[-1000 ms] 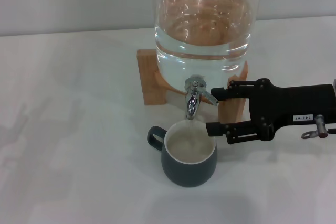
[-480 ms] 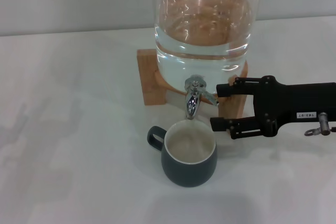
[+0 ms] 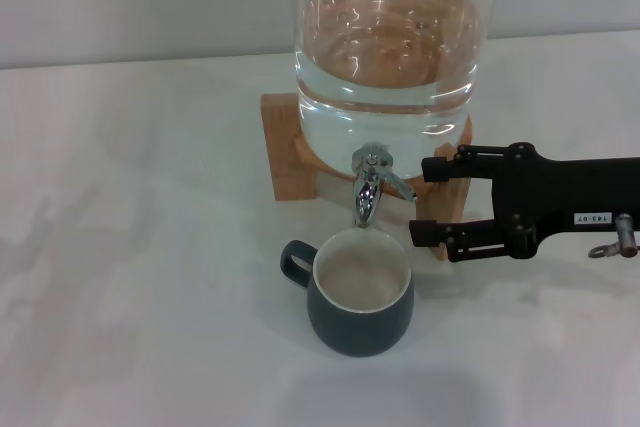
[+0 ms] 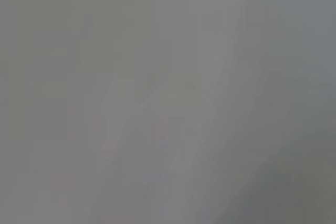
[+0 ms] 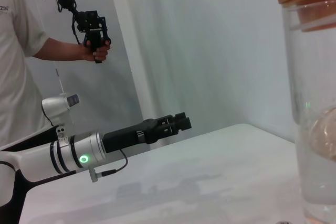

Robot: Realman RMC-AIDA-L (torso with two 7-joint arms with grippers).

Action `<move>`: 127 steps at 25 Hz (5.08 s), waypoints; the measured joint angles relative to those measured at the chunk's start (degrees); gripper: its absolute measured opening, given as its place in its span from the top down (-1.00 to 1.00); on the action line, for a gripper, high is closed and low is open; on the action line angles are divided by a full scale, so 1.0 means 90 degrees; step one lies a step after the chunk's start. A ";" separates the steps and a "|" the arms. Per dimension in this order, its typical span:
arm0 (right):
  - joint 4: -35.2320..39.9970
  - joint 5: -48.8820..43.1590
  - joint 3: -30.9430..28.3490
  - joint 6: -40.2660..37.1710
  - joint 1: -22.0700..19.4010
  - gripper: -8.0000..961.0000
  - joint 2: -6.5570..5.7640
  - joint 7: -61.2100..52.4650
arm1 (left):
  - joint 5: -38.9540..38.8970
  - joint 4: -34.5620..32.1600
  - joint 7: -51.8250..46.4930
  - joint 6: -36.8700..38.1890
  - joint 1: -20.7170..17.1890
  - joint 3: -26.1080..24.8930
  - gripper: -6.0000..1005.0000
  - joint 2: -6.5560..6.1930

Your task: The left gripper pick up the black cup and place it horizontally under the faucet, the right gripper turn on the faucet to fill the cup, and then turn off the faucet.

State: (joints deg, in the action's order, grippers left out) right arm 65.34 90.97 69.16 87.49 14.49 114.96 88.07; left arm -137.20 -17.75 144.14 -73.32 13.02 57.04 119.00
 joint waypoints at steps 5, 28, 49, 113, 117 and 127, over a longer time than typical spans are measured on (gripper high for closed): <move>0.0003 0.0000 0.0056 -0.0008 -0.0006 -0.72 0.0004 0.0001 | 0.0000 -0.0001 0.0000 -0.0013 0.0004 0.0000 -0.39 0.0000; 0.0200 0.0232 0.0523 -0.0671 -0.0161 -0.72 0.0020 -0.0047 | 0.0022 0.0014 0.0000 -0.0032 -0.0022 0.0000 -0.39 0.0000; 0.0494 0.0410 0.0589 -0.1060 -0.0496 -0.72 0.0003 -0.0069 | 0.0036 0.0019 0.0000 -0.0025 -0.0030 0.0000 -0.39 -0.0006; 0.1026 0.0395 0.0819 -0.2063 -0.0919 -0.72 -0.0020 -0.0122 | 0.0040 0.0048 0.0000 0.0032 -0.0022 0.0009 -0.39 -0.0010; 0.1021 0.0400 0.0730 -0.1933 -0.0906 -0.72 -0.0020 -0.0061 | 0.0036 0.0049 0.0000 0.0032 -0.0030 0.0009 -0.39 -0.0010; 0.0987 0.0639 0.0009 -0.0821 -0.0980 -0.72 -0.0017 0.0036 | 0.0024 0.0048 0.0000 0.0032 -0.0031 0.0009 -0.39 -0.0010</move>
State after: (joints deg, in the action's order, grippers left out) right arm 74.22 96.72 69.24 80.10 5.66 114.80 88.40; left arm -136.98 -17.32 144.14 -73.03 12.74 57.12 118.91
